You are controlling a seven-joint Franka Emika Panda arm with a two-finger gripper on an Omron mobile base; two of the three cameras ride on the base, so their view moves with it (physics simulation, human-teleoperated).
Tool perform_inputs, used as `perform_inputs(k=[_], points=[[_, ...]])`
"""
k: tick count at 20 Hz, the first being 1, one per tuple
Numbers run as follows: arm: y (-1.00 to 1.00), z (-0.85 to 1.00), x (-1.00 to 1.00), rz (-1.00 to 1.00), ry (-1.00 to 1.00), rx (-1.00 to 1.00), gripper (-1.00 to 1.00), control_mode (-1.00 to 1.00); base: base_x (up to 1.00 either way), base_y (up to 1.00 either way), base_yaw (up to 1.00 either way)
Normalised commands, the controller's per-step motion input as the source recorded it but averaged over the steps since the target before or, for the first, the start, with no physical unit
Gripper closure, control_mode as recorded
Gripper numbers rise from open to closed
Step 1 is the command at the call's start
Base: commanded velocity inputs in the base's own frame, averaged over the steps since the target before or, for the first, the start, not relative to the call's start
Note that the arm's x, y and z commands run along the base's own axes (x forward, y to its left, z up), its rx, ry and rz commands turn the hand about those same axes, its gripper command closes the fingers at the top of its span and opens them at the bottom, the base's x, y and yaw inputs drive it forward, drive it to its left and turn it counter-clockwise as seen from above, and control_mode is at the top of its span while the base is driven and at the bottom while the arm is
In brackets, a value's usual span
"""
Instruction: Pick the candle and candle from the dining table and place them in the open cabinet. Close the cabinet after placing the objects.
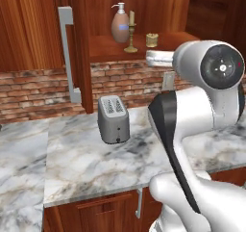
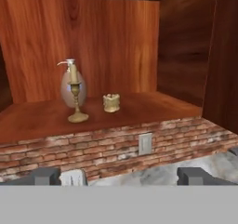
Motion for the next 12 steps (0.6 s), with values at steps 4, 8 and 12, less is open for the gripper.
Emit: perform_inputs(k=[4, 8, 12], points=[[-0.22, -0.16, -1.00, -0.08, 0.00, 0.05, -1.00, -1.00, 0.00, 0.00, 0.00], [0.27, -0.46, -0.99, 0.07, 0.03, 0.01, -1.00, -1.00, 0.00, 0.00, 0.00], [0.07, -0.34, -0.57, 0.28, -0.30, 0.05, -1.00, -1.00, 0.00, 0.00, 0.00]])
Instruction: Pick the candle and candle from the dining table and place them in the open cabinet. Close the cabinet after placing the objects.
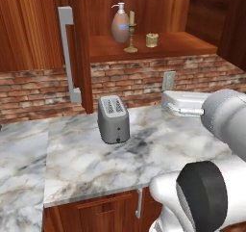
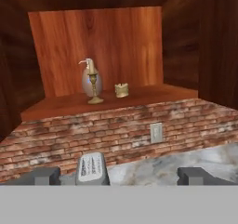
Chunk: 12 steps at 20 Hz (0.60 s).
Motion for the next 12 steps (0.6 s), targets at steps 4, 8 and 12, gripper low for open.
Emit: perform_inputs(k=[4, 8, 12], points=[[0.71, -0.16, -0.62, 0.17, -0.28, -0.02, -1.00, -1.00, 0.00, 0.00, 0.00], [0.72, -0.17, -0.14, -0.02, -0.05, -0.01, -1.00, -1.00, 0.00, 0.00, 0.00], [0.79, -0.02, -0.08, -0.14, -0.23, 0.00, -1.00, -1.00, 0.00, 0.00, 0.00]])
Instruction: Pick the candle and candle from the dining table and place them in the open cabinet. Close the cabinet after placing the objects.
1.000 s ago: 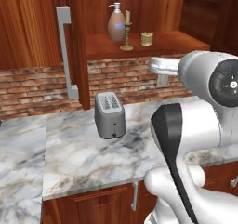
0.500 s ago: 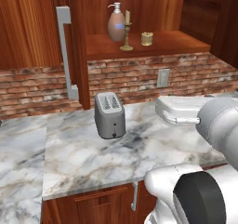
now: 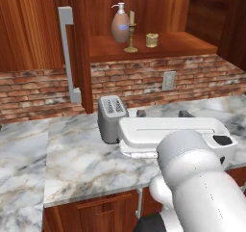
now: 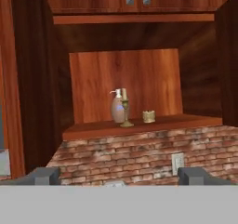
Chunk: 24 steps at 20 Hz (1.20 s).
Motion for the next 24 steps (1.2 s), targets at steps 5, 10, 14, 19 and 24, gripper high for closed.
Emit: perform_inputs(k=[5, 10, 14, 19, 24], points=[[0.73, -0.02, 0.11, -0.13, -0.11, 0.00, -1.00, -1.00, 0.00, 0.00, 0.00], [0.60, -0.04, 0.47, -0.10, -0.01, 0.00, -1.00, -1.00, 0.00, 0.00, 0.00], [0.58, 0.00, 0.59, -0.11, 0.00, 0.00, -1.00, -1.00, 0.00, 0.00, 0.00], [0.82, -0.05, 0.30, -0.28, 0.00, -0.03, -1.00, -1.00, 0.00, 0.00, 0.00], [0.20, -0.14, 0.50, -0.42, 0.05, -0.04, -1.00, -1.00, 0.00, 0.00, 0.00]])
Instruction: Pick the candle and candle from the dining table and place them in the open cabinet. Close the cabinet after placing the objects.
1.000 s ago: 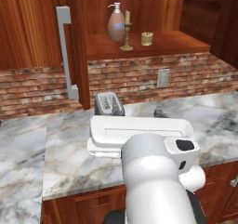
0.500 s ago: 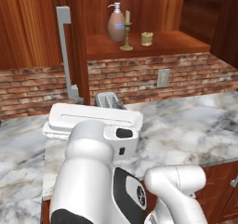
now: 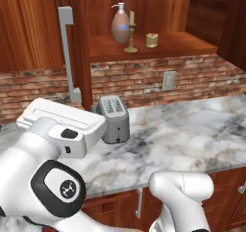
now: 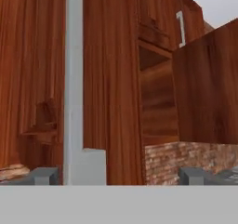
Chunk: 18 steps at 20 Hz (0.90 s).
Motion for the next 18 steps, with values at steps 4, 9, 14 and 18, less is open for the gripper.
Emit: perform_inputs(k=[4, 9, 14, 18], points=[[0.00, 0.00, 0.65, -0.29, 0.16, 0.00, -1.00, -1.00, 0.00, 0.00, 0.00], [-0.36, 0.07, 0.38, -0.14, 0.22, 0.02, -1.00, -1.00, 0.00, 0.00, 0.00], [-0.91, 0.00, 0.03, -0.03, 0.09, 0.06, -1.00, -1.00, 0.00, 0.00, 0.00], [-1.00, -0.16, 0.15, 0.09, -0.09, 0.02, -1.00, -1.00, 0.00, 0.00, 0.00]])
